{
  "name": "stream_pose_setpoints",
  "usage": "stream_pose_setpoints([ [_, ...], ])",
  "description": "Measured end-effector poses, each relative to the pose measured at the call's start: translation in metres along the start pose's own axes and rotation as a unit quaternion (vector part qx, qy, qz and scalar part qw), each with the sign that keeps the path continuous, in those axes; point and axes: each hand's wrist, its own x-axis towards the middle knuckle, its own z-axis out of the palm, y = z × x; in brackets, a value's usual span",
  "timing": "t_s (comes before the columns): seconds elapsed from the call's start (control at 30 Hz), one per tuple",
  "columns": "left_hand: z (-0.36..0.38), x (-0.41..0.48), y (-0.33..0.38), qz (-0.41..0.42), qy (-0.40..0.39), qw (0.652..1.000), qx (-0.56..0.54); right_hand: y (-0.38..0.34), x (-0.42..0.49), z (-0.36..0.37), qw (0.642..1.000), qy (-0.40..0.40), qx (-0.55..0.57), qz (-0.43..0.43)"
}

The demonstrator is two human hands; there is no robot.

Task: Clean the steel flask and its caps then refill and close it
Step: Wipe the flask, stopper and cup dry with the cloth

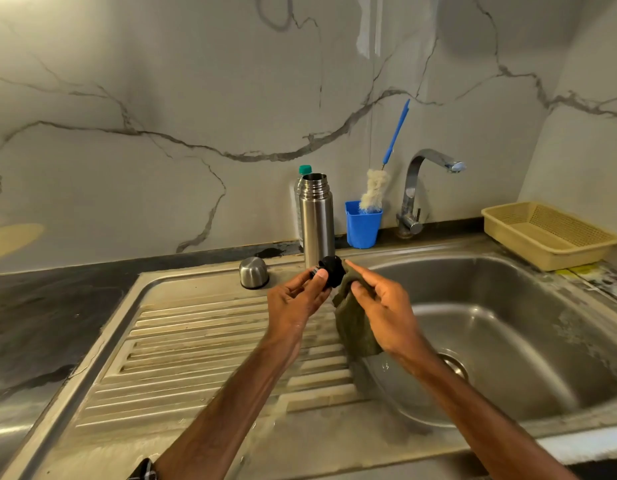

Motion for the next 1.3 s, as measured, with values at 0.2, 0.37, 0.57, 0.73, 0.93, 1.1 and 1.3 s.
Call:
stream_pose_setpoints([
  [0.2,0.006,-0.005,-0.004,0.023,0.014,1.000,0.005,-0.001,-0.003,0.001,1.000,0.001,-0.013,0.004],
  [0.37,0.012,-0.010,-0.010,0.026,0.007,1.000,0.016,-0.004,0.003,-0.003,0.997,0.019,-0.069,-0.022],
  [0.57,0.004,-0.004,-0.005,0.079,0.009,0.993,0.084,-0.008,-0.011,0.004,0.985,-0.025,-0.152,-0.084],
  [0.73,0.008,-0.006,-0.013,0.138,-0.043,0.964,0.223,-0.005,0.006,-0.001,0.974,-0.019,-0.201,-0.106],
  [0.93,-0.002,0.000,-0.007,0.192,-0.045,0.930,0.311,-0.003,0.006,-0.001,0.969,-0.071,-0.200,-0.126],
  [1.1,-0.003,0.004,-0.004,0.212,-0.077,0.905,0.361,-0.004,0.005,-0.010,0.980,-0.052,-0.169,-0.092],
  [1.3,-0.011,0.005,0.003,0.146,-0.131,0.932,0.305,0.003,0.020,-0.020,0.999,-0.006,0.034,0.040],
])
